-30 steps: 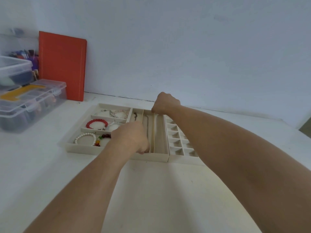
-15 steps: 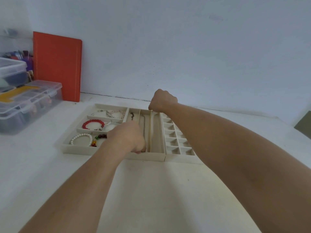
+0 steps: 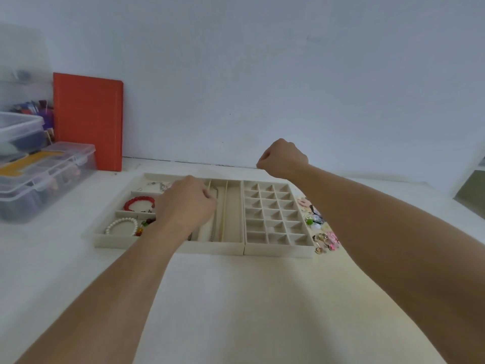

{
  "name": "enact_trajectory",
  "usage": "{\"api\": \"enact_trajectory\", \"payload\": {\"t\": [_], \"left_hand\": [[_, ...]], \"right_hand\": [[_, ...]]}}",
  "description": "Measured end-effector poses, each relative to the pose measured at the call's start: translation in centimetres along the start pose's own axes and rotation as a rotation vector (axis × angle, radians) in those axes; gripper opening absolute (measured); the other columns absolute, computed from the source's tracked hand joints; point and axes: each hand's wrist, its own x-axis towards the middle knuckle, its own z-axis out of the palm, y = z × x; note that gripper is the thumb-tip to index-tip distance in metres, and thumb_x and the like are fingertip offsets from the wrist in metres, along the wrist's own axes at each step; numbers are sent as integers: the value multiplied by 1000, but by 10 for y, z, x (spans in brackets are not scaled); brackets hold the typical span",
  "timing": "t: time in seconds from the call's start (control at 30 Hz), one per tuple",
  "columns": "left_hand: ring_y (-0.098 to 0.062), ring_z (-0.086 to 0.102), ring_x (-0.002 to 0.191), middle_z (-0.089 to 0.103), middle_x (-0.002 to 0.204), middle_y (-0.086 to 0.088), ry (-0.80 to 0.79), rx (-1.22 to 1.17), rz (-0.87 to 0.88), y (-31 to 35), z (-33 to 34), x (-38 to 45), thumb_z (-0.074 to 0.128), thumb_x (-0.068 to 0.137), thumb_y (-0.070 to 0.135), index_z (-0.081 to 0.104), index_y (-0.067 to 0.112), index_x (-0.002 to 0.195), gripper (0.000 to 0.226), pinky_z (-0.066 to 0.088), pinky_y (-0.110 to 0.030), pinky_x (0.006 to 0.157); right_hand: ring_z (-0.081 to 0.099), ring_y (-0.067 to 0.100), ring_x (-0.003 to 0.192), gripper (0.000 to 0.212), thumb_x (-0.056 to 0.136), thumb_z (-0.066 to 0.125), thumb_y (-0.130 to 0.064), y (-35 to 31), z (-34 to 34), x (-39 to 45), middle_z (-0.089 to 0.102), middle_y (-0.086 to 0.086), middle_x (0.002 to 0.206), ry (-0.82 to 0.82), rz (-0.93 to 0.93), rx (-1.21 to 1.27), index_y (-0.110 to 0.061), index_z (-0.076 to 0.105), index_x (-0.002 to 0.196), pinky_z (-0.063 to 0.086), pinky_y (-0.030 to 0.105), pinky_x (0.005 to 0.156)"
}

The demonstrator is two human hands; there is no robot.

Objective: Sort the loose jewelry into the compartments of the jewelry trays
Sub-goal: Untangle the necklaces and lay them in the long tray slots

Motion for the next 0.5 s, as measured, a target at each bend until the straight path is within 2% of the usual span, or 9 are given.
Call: {"api": "enact_trajectory", "payload": {"t": [0.1, 0.2, 0.27, 0.37, 0.5], "left_hand": [[0, 48, 59, 57, 63, 19, 37, -12, 15, 15, 5, 1, 65, 87, 31, 67, 33, 69, 18, 28, -21, 50], [-3, 54, 62, 62, 65, 16, -4, -50, 96, 43, 17, 0, 68, 85, 34, 71, 32, 74, 12, 31, -21, 52], [-3, 59, 62, 63, 59, 17, -63, -109, 164, 66, 25, -2, 70, 84, 36, 72, 33, 71, 13, 35, -20, 52], [0, 59, 59, 58, 50, 28, -170, -228, 243, 102, 37, -2, 73, 82, 37, 72, 33, 67, 16, 38, -21, 54], [-2, 58, 59, 59, 52, 19, -233, -243, 349, 148, 61, -7, 76, 81, 38, 75, 32, 72, 11, 39, -23, 57]], "right_hand": [[71, 16, 77, 11, 81, 67, -25, 35, -14, -10, 74, -11, 80, 18, 1, 87, -26, 78, 83, 49, 23, 61], [57, 5, 48, 9, 84, 72, -33, 76, -24, -20, 65, -17, 58, 34, -13, 228, -32, 76, 76, 42, 22, 53], [46, 3, 35, 11, 86, 75, -35, 106, -28, -29, 56, -17, 46, 36, -37, 310, -33, 75, 75, 40, 23, 49], [46, 4, 36, 12, 87, 76, -36, 146, -28, -44, 53, -14, 44, 27, -87, 357, -34, 76, 75, 42, 23, 50], [42, 4, 42, 12, 85, 76, -39, 189, -23, -61, 50, -15, 46, 57, -110, 340, -37, 76, 74, 35, 22, 51]]}}
